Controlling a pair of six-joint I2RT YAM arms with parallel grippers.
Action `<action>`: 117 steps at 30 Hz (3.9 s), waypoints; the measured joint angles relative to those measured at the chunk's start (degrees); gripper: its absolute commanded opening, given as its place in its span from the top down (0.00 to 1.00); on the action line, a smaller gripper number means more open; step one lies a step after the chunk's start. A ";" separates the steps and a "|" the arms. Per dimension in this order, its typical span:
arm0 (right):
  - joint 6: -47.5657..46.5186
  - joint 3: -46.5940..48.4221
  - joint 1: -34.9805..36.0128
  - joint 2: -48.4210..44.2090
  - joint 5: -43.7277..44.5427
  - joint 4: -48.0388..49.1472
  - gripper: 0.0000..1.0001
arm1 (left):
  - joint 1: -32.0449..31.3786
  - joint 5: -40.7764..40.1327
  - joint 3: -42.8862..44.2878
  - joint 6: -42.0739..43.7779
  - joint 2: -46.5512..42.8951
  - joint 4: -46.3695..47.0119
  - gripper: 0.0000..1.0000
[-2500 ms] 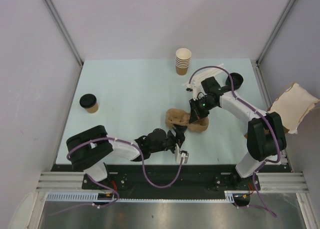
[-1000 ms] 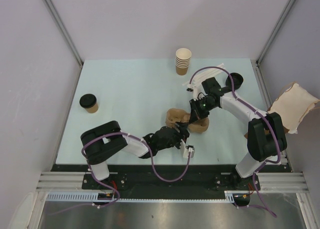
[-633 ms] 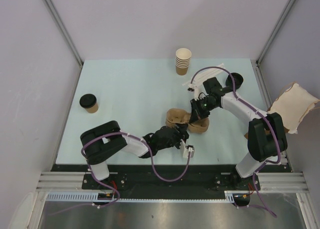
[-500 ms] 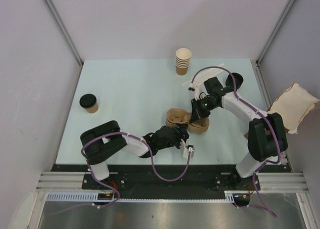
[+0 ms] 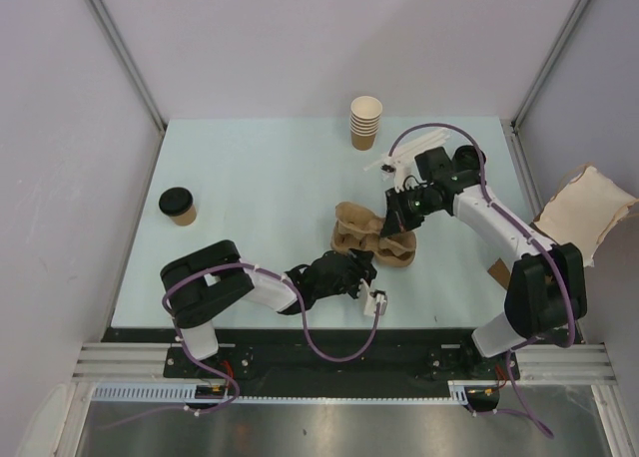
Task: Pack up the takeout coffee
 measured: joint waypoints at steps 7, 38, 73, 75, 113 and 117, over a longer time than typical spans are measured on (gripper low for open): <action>-0.31 2.29 0.02 -0.94 1.66 -0.44 1.00 | 0.02 0.20 0.83 -1.86 -1.01 -3.34 0.30; -13.25 34.84 14.69 14.47 13.05 -2.56 1.00 | 37.81 13.33 21.64 -55.71 -60.46 -57.57 0.14; -32.20 66.88 45.33 60.85 23.37 15.65 0.36 | 78.29 36.83 36.94 -86.40 -49.94 -66.14 0.11; -31.91 66.90 45.55 60.85 24.48 15.96 0.32 | 78.51 37.24 36.48 -86.49 -49.94 -66.01 0.11; -16.83 7.67 14.78 2.99 23.54 -10.27 0.33 | 59.12 28.79 35.32 -79.38 -48.68 -67.14 0.02; -15.67 7.23 15.37 4.02 22.12 -9.11 0.34 | 59.12 28.00 35.32 -78.84 -48.54 -67.56 0.02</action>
